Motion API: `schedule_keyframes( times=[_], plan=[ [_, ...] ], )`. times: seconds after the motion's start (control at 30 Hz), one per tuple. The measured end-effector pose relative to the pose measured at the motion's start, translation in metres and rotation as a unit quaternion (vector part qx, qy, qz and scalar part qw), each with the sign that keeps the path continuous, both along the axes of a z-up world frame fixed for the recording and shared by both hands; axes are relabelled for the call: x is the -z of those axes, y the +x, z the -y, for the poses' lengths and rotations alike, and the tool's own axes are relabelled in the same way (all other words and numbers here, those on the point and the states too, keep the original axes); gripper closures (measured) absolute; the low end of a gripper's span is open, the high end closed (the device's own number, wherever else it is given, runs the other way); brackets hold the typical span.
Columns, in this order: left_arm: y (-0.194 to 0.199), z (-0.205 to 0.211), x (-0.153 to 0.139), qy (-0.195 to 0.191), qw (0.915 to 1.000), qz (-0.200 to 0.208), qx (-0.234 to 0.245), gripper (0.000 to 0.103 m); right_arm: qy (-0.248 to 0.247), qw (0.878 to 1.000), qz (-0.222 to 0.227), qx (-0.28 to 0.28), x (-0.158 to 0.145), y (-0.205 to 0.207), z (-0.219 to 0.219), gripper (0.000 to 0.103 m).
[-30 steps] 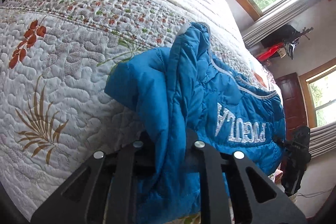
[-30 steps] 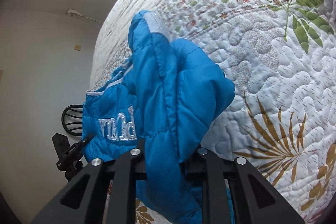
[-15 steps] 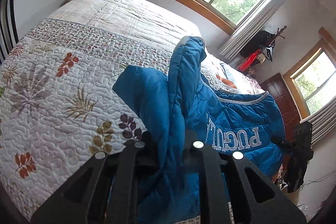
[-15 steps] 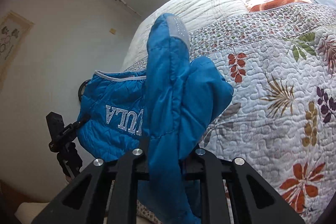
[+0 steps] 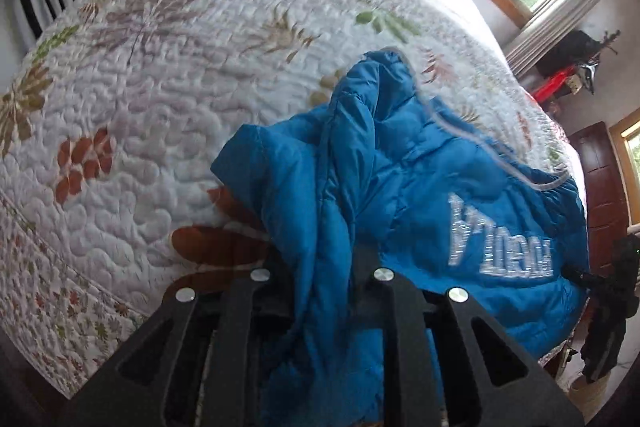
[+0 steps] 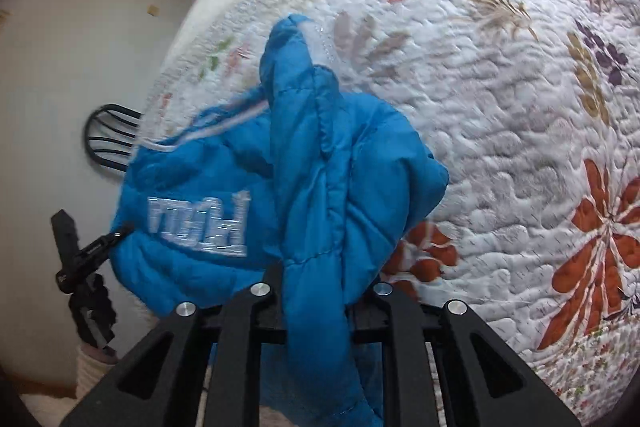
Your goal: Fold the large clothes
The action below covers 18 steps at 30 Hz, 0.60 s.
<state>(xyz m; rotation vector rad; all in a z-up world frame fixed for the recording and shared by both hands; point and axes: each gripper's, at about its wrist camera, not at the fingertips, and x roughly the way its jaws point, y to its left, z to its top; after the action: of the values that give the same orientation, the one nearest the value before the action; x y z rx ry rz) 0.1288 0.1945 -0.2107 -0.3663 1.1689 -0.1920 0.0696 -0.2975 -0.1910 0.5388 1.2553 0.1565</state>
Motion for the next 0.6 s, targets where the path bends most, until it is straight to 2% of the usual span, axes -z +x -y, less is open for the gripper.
schedule_keyframes(
  times=[0.03, 0.1, 0.2, 0.3, 0.4, 0.5, 0.53, 0.6],
  plan=[
    [-0.003, -0.005, 0.011, -0.015, 0.9999, 0.001, -0.004, 0.079, 0.011, 1.000, -0.014, 0.010, 0.018, -0.002, 0.004, 0.077],
    [-0.006, -0.012, 0.019, -0.039, 0.9991, 0.006, -0.016, 0.077, 0.051, 0.998, -0.008, 0.031, 0.038, -0.007, 0.013, 0.076],
    [-0.006, -0.008, 0.018, -0.018, 0.9997, 0.011, -0.013, 0.073, 0.057, 0.998, -0.004, 0.040, 0.040, -0.009, 0.016, 0.075],
    [-0.004, -0.005, 0.013, -0.007, 0.9999, 0.004, -0.009, 0.070, 0.030, 0.999, -0.004, 0.031, 0.032, -0.010, 0.012, 0.071],
    [-0.003, -0.012, 0.001, -0.009, 0.9998, -0.008, -0.017, 0.067, 0.004, 0.999, -0.013, 0.029, 0.017, -0.014, 0.013, 0.061],
    [-0.011, -0.027, -0.021, -0.004, 0.9994, 0.002, -0.036, 0.064, -0.027, 0.999, -0.005, 0.038, -0.005, -0.025, 0.016, 0.060],
    [-0.014, -0.029, -0.030, 0.007, 0.9989, 0.012, -0.044, 0.064, -0.039, 0.998, 0.001, 0.042, -0.015, -0.029, 0.017, 0.060],
    [-0.020, -0.028, -0.052, 0.052, 0.9963, 0.039, -0.057, 0.067, -0.072, 0.996, 0.024, 0.040, -0.037, -0.035, 0.015, 0.060]
  ],
)
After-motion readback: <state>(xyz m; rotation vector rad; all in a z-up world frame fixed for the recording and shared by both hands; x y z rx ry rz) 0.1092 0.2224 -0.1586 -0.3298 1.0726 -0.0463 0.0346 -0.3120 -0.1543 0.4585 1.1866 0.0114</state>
